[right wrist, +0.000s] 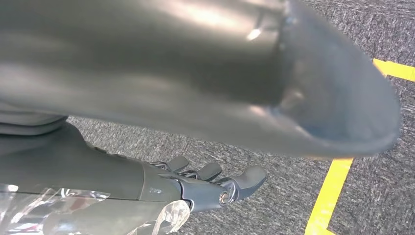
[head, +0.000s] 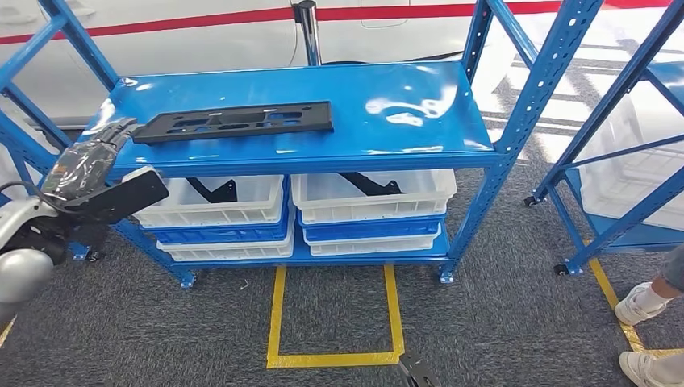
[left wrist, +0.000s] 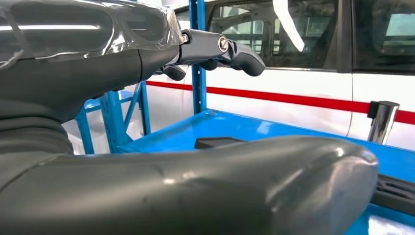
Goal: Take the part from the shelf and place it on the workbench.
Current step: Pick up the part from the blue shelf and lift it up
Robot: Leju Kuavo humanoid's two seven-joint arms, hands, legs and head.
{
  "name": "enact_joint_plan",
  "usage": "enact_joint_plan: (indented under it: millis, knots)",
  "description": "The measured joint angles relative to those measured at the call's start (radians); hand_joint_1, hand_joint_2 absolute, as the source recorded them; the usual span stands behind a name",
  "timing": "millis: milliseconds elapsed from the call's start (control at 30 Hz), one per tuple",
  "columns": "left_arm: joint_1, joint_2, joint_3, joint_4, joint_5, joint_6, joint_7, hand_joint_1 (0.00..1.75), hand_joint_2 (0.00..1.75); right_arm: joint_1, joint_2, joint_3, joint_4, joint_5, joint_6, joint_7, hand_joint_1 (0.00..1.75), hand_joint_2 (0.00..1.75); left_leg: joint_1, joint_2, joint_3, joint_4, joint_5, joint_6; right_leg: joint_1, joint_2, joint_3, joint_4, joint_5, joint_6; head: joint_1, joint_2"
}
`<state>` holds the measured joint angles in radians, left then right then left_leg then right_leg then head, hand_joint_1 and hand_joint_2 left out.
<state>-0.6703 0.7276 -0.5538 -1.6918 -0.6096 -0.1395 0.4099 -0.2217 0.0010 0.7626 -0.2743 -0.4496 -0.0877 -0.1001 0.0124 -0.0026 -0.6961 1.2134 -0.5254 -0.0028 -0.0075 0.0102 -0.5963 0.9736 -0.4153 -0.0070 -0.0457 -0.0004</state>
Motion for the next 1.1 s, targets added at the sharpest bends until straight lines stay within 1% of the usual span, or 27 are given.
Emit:
enact_joint_plan:
  millis: [33, 67, 100, 167, 200, 233, 267, 300, 367, 400, 433, 500, 533, 567, 600, 633, 667, 700, 733, 767, 800, 867, 900, 933, 1033, 1067, 1100]
  knots:
    - [0.004, 0.003, 0.002, 0.0, 0.0, -0.001, 0.004, 0.0, 0.0, 0.001, 0.0, 0.0, 0.0, 0.0, 0.0, -0.001, 0.0, 0.0, 0.0, 0.0, -0.024, 0.043, -0.008, 0.0, 0.003, -0.001, 0.001, 0.0, -0.001, -0.001, 0.0, 0.0]
    - [0.008, 0.006, 0.005, 0.0, 0.0, -0.002, 0.008, 0.0, 0.0, 0.001, 0.0, 0.0, 0.001, 0.0, 0.0, -0.001, 0.0, 0.0, -0.001, 0.0, -0.03, 0.046, 0.003, 0.003, 0.006, -0.001, 0.003, 0.0, -0.003, -0.002, 0.0, 0.0]
    - [0.011, 0.009, 0.009, -0.001, 0.0, -0.003, 0.013, 0.0, 0.0, 0.002, 0.0, 0.0, 0.001, -0.001, 0.0, -0.002, 0.0, 0.0, -0.002, 0.0, -0.015, 0.006, 0.033, 0.008, 0.008, -0.001, 0.007, 0.0, -0.005, -0.001, 0.0, 0.0]
    - [0.013, 0.018, 0.017, -0.005, 0.0, -0.003, 0.018, 0.0, 0.0, 0.002, 0.0, 0.0, 0.001, -0.001, 0.0, -0.003, 0.0, 0.0, -0.01, 0.001, 0.052, -0.144, 0.104, 0.026, 0.012, -0.001, 0.014, 0.0, -0.01, 0.0, 0.0, 0.0]
    - [0.013, 0.022, 0.022, -0.008, 0.0, -0.003, 0.019, 0.0, 0.0, 0.002, 0.001, 0.0, 0.001, -0.001, 0.0, -0.004, 0.0, 0.0, -0.016, 0.002, 0.08, -0.205, 0.124, 0.034, 0.013, -0.002, 0.016, -0.001, -0.013, 0.002, 0.0, 0.0]
    - [0.013, 0.026, 0.026, -0.011, 0.0, -0.003, 0.02, 0.0, 0.0, 0.002, 0.0, 0.0, 0.001, -0.002, 0.0, -0.004, 0.0, 0.0, -0.022, 0.003, 0.096, -0.243, 0.132, 0.04, 0.013, -0.002, 0.017, -0.003, -0.015, 0.005, 0.0, 0.0]
    - [0.014, 0.029, 0.03, -0.013, 0.001, -0.003, 0.02, 0.0, 0.0, 0.002, 0.0, 0.0, 0.002, -0.002, 0.0, -0.005, 0.0, 0.0, -0.027, 0.004, 0.102, -0.258, 0.129, 0.045, 0.013, -0.003, 0.017, 0.0, -0.014, 0.01, 0.0, 0.0]
    - [0.017, 0.032, 0.033, -0.015, 0.002, -0.003, 0.022, 0.0, 0.0, 0.003, 0.0, 0.0, 0.002, -0.002, 0.0, -0.005, 0.0, 0.0, -0.028, 0.004, 0.105, -0.263, 0.128, 0.047, 0.013, -0.004, 0.019, 0.003, -0.014, 0.015, 0.0, 0.0]
    - [0.023, 0.037, 0.04, -0.022, 0.004, -0.002, 0.025, 0.0, 0.0, 0.004, -0.001, 0.0, 0.002, -0.002, 0.0, -0.005, 0.0, 0.0, -0.024, 0.004, 0.12, -0.27, 0.126, 0.054, 0.013, -0.005, 0.017, 0.024, -0.023, 0.026, 0.0, 0.0]
    - [0.027, 0.039, 0.042, -0.025, 0.005, -0.001, 0.027, 0.0, 0.0, 0.004, -0.001, 0.0, 0.002, -0.002, 0.0, -0.005, 0.0, 0.0, -0.021, 0.004, 0.13, -0.272, 0.125, 0.058, 0.013, -0.005, 0.005, 0.052, -0.038, 0.03, 0.001, 0.0]
    - [0.03, 0.04, 0.044, -0.028, 0.006, 0.0, 0.027, 0.0, 0.0, 0.004, -0.001, 0.0, 0.002, -0.002, 0.0, -0.006, 0.0, 0.0, -0.019, 0.005, 0.138, -0.273, 0.124, 0.061, 0.013, -0.005, -0.02, 0.103, -0.062, 0.035, 0.001, 0.0]
    - [0.038, 0.041, 0.046, -0.032, 0.01, 0.0, 0.027, 0.0, 0.0, 0.004, -0.001, 0.0, 0.003, -0.001, 0.0, -0.006, 0.0, 0.0, -0.019, 0.004, 0.146, -0.273, 0.117, 0.066, 0.01, -0.005, -0.095, 0.236, -0.112, 0.042, 0.002, 0.0]
    - [0.044, 0.041, 0.046, -0.033, 0.012, 0.0, 0.027, 0.0, 0.0, 0.006, -0.001, 0.0, 0.003, -0.001, 0.0, -0.006, 0.0, 0.0, -0.019, 0.003, 0.149, -0.273, 0.113, 0.067, 0.008, -0.005, -0.129, 0.285, -0.125, 0.044, 0.002, 0.0]
    - [0.051, 0.041, 0.047, -0.034, 0.014, 0.0, 0.026, 0.0, 0.0, 0.007, -0.002, 0.0, 0.004, -0.001, 0.0, -0.006, 0.0, 0.0, -0.019, 0.002, 0.154, -0.272, 0.108, 0.066, 0.007, -0.005, -0.148, 0.3, -0.119, 0.046, 0.002, 0.0]
    - [0.057, 0.041, 0.049, -0.036, 0.015, -0.001, 0.026, 0.0, 0.0, 0.009, -0.002, 0.0, 0.004, 0.0, 0.0, -0.006, 0.0, 0.0, -0.018, 0.001, 0.16, -0.272, 0.103, 0.064, 0.006, -0.005, -0.148, 0.279, -0.096, 0.047, 0.002, 0.0]
    - [0.061, 0.041, 0.051, -0.037, 0.015, -0.003, 0.024, 0.0, 0.0, 0.01, -0.003, 0.0, 0.004, 0.0, 0.001, -0.007, 0.0, 0.0, -0.017, -0.001, 0.169, -0.271, 0.096, 0.062, 0.004, -0.005, -0.13, 0.223, -0.056, 0.047, 0.002, 0.0]
    - [0.064, 0.041, 0.054, -0.039, 0.015, -0.005, 0.022, 0.0, 0.0, 0.011, -0.004, 0.0, 0.004, 0.0, 0.001, -0.007, 0.0, 0.0, -0.016, -0.002, 0.177, -0.272, 0.088, 0.058, 0.004, -0.005, -0.1, 0.145, -0.011, 0.046, 0.003, 0.0]
    - [0.065, 0.041, 0.056, -0.04, 0.015, -0.008, 0.02, 0.0, 0.0, 0.011, -0.005, 0.0, 0.004, 0.001, 0.002, -0.007, 0.0, 0.0, -0.017, -0.002, 0.184, -0.271, 0.081, 0.054, 0.004, -0.005, -0.072, 0.076, 0.016, 0.043, 0.003, 0.0]
    - [0.066, 0.041, 0.058, -0.041, 0.014, -0.011, 0.019, 0.0, 0.0, 0.009, -0.006, 0.0, 0.005, 0.001, 0.003, -0.008, 0.0, 0.0, -0.017, -0.003, 0.187, -0.272, 0.075, 0.049, 0.005, -0.005, -0.05, 0.026, 0.031, 0.039, 0.003, 0.0]
    - [0.067, 0.041, 0.059, -0.042, 0.014, -0.013, 0.018, 0.0, 0.0, 0.008, -0.007, 0.0, 0.005, 0.002, 0.004, -0.008, 0.0, 0.0, -0.018, -0.003, 0.19, -0.271, 0.071, 0.043, 0.007, -0.005, -0.041, 0.001, 0.032, 0.032, 0.003, 0.0]
    - [0.07, 0.042, 0.06, -0.044, 0.013, -0.015, 0.017, 0.0, 0.0, 0.007, -0.007, 0.0, 0.005, 0.002, 0.004, -0.008, 0.0, 0.0, -0.019, -0.003, 0.192, -0.27, 0.068, 0.038, 0.008, -0.005, -0.038, -0.004, 0.023, 0.024, 0.002, 0.0]
    - [0.075, 0.043, 0.063, -0.047, 0.011, -0.016, 0.015, 0.0, 0.0, 0.007, -0.007, 0.0, 0.005, 0.002, 0.004, -0.008, 0.0, 0.0, -0.018, -0.002, 0.196, -0.262, 0.06, 0.029, 0.006, -0.005, -0.027, -0.008, 0.024, 0.011, 0.002, 0.0]
    - [0.076, 0.044, 0.066, -0.049, 0.01, -0.016, 0.014, 0.0, 0.0, 0.007, -0.008, 0.0, 0.005, 0.003, 0.004, -0.008, 0.0, 0.0, -0.017, -0.002, 0.185, -0.236, 0.051, 0.026, 0.005, -0.005, -0.019, -0.009, 0.021, 0.006, 0.001, 0.0]
    - [0.076, 0.044, 0.067, -0.051, 0.008, -0.016, 0.013, 0.0, 0.0, 0.007, -0.008, 0.0, 0.005, 0.004, 0.005, -0.009, 0.0, 0.0, -0.016, -0.002, 0.162, -0.191, 0.038, 0.022, 0.003, -0.004, -0.013, -0.011, 0.018, 0.001, 0.001, 0.0]
    - [0.085, 0.044, 0.066, -0.053, 0.004, -0.017, 0.012, 0.0, 0.0, 0.008, -0.008, 0.0, 0.006, 0.007, 0.006, -0.009, 0.0, 0.0, -0.012, -0.002, 0.038, -0.001, -0.024, 0.011, 0.003, 0.0, 0.002, -0.011, 0.002, -0.005, -0.001, 0.0]
    - [0.09, 0.044, 0.065, -0.053, 0.004, -0.018, 0.012, 0.0, 0.0, 0.009, -0.008, 0.0, 0.006, 0.008, 0.006, -0.009, 0.0, 0.0, -0.011, -0.002, 0.007, 0.029, -0.032, 0.009, 0.003, 0.003, 0.01, -0.011, -0.006, -0.005, -0.001, 0.0]
    - [0.093, 0.043, 0.064, -0.053, 0.003, -0.018, 0.012, 0.0, 0.0, 0.01, -0.008, 0.0, 0.006, 0.008, 0.007, -0.008, 0.0, 0.0, -0.011, -0.002, -0.007, 0.024, -0.021, 0.009, 0.003, 0.005, 0.021, -0.011, -0.014, -0.003, -0.001, 0.0]
